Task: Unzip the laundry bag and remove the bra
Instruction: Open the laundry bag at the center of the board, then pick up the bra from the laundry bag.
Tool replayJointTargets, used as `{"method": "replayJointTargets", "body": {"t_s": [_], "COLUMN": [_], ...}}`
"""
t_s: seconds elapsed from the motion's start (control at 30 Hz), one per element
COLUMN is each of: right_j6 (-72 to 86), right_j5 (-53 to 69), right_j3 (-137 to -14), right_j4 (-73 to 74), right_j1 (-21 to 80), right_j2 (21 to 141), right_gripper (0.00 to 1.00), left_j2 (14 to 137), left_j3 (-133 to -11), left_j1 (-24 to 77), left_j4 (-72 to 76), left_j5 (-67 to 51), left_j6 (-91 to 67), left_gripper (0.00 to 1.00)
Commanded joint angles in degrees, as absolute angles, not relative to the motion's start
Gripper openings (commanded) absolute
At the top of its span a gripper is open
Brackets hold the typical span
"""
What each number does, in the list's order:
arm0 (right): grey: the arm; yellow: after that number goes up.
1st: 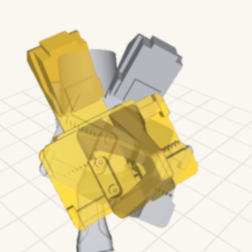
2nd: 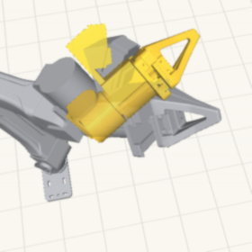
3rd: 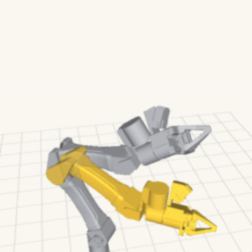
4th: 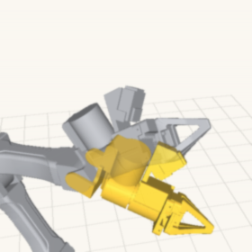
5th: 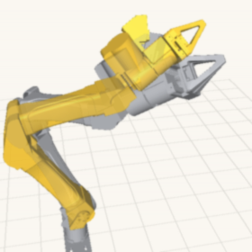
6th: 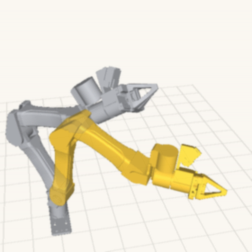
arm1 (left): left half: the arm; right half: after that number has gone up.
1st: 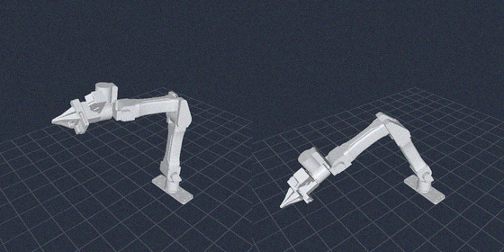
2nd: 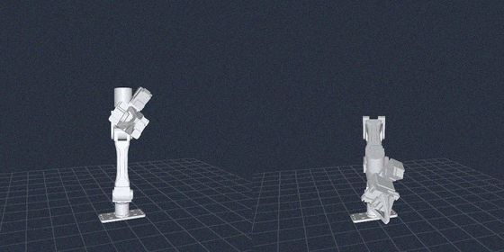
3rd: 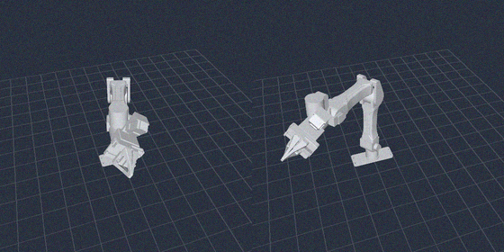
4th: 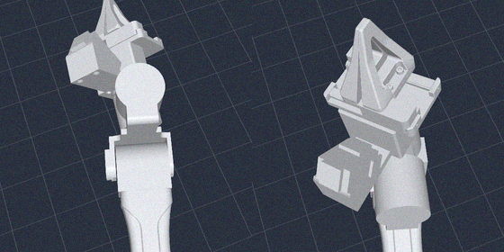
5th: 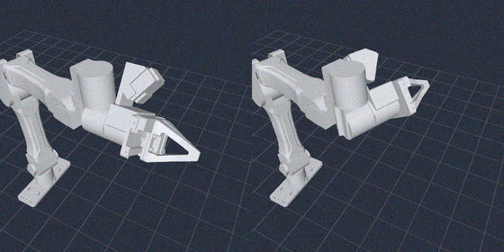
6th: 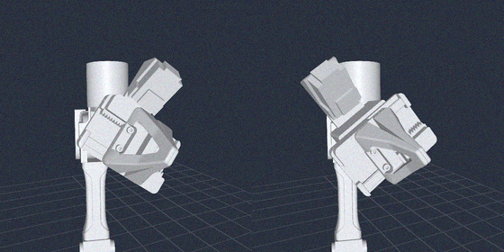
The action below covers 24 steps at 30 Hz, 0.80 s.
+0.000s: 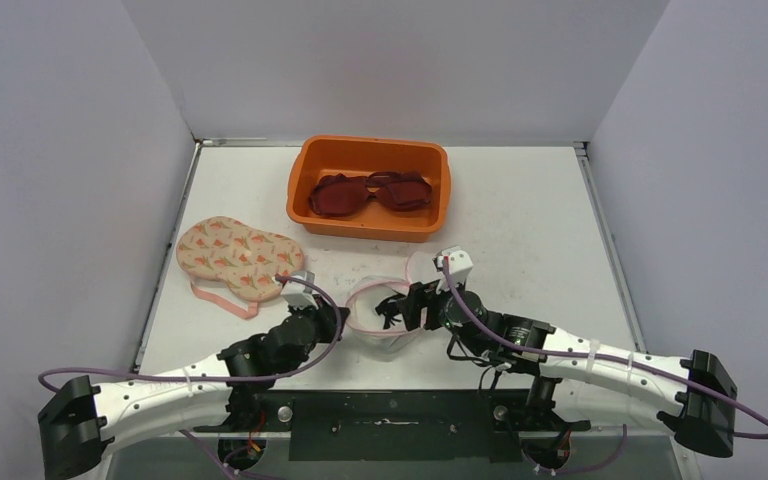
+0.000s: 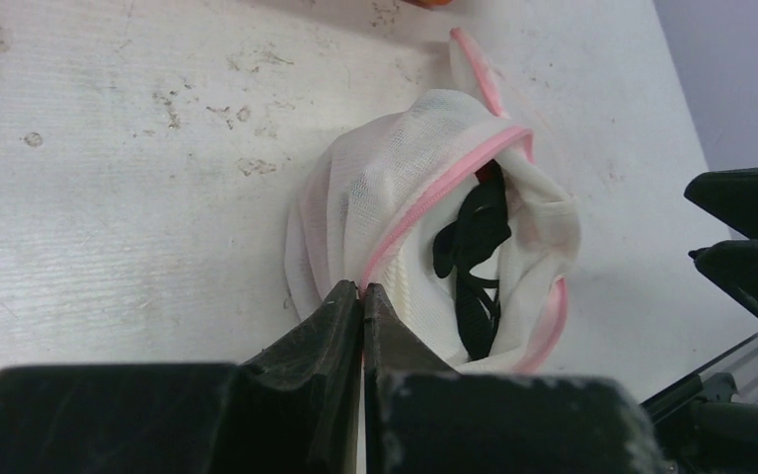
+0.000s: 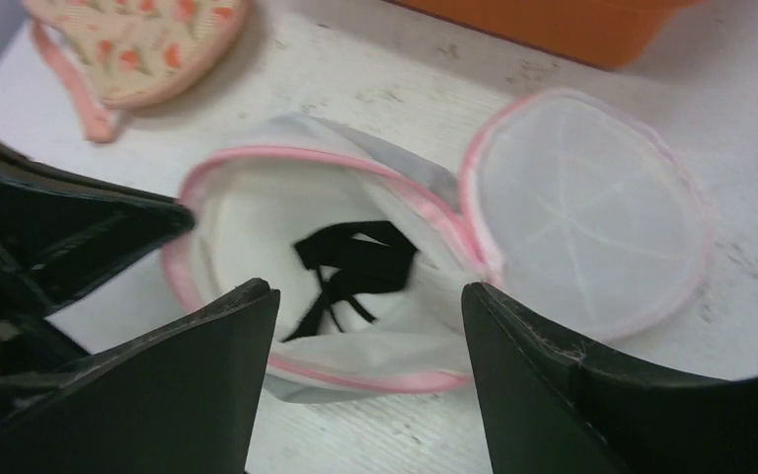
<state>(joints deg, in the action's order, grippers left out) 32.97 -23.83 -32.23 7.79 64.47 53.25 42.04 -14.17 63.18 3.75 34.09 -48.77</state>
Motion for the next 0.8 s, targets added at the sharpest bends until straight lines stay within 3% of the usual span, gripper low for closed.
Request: {"method": "replayJointTargets", "body": {"t_s": [0.0,0.27,0.47,0.77], "right_j6": [30.14,30.76,31.56,32.31], "right_j5": [-12.42,-7.50,-10.77,-17.20], "right_j3": [-35.67,-40.99,-44.12,-48.79], "right_j4": [-4.75,-9.84,-10.78,-8.88], "right_j1": [65.04,65.93,67.81,69.45], "right_j2": [56.45,71.25,77.23,84.61], "right_gripper": [0.70,0.70,0.72,0.72], "left_j2": [40.82,38.11,33.46,34.27], "left_j3": [-13.69,-15.18,-15.19,-14.51], "left_j1": [62.55,62.14,61.66,61.48], "left_j4": [9.91,1.79,-6.84,-5.28], "left_j5": [31.39,34.30,37.68,37.33], "left_j6": [-47.30,-49.35,-52.04,-51.74], "left_gripper": [0.00,0.00,0.00,0.00]}}
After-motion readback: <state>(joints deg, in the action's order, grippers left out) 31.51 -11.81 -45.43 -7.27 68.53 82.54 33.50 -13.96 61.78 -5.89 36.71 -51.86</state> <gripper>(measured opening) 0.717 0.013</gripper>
